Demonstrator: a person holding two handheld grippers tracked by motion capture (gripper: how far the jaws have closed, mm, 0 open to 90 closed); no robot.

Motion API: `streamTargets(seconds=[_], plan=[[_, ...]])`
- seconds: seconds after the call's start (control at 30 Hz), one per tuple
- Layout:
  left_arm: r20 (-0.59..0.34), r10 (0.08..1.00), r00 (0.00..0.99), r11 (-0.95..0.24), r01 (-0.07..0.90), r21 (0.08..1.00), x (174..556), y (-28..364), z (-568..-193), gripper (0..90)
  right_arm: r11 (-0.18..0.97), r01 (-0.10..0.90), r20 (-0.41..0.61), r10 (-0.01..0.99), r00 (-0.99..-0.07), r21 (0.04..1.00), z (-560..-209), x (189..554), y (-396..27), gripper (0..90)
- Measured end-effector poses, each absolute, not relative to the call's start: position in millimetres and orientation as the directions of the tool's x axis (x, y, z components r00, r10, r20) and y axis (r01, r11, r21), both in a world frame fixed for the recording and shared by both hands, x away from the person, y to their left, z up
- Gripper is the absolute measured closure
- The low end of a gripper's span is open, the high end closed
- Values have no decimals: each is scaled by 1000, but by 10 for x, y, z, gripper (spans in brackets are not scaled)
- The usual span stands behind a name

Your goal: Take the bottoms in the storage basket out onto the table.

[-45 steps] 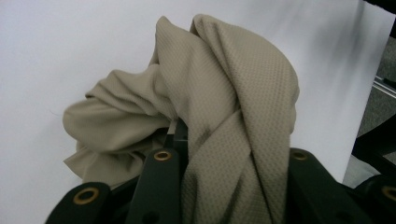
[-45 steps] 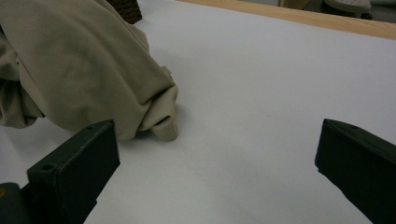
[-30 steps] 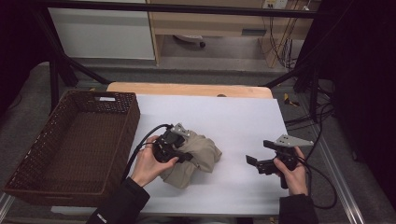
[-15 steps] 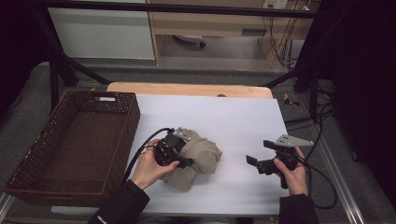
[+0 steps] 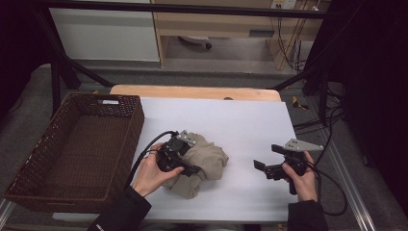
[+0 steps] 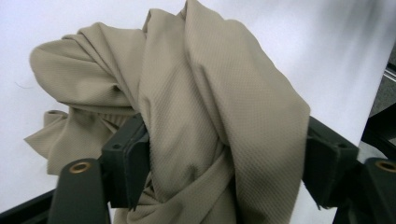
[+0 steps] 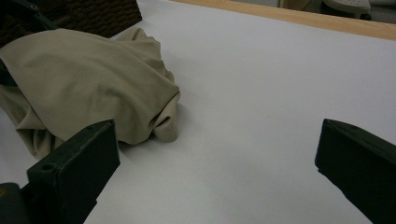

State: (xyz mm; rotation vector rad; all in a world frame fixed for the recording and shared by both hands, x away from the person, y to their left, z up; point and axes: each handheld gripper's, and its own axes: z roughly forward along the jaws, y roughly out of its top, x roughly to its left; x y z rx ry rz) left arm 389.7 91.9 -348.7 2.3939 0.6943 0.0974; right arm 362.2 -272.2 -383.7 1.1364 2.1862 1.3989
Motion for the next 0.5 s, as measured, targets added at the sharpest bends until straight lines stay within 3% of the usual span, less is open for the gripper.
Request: streamTargets(seconds=[0.5], plan=[[-60,525,849,-627,433,648,3831,1096,-3240,183,209,454,152,755,-637,866,-3833,3619,-2726,4]])
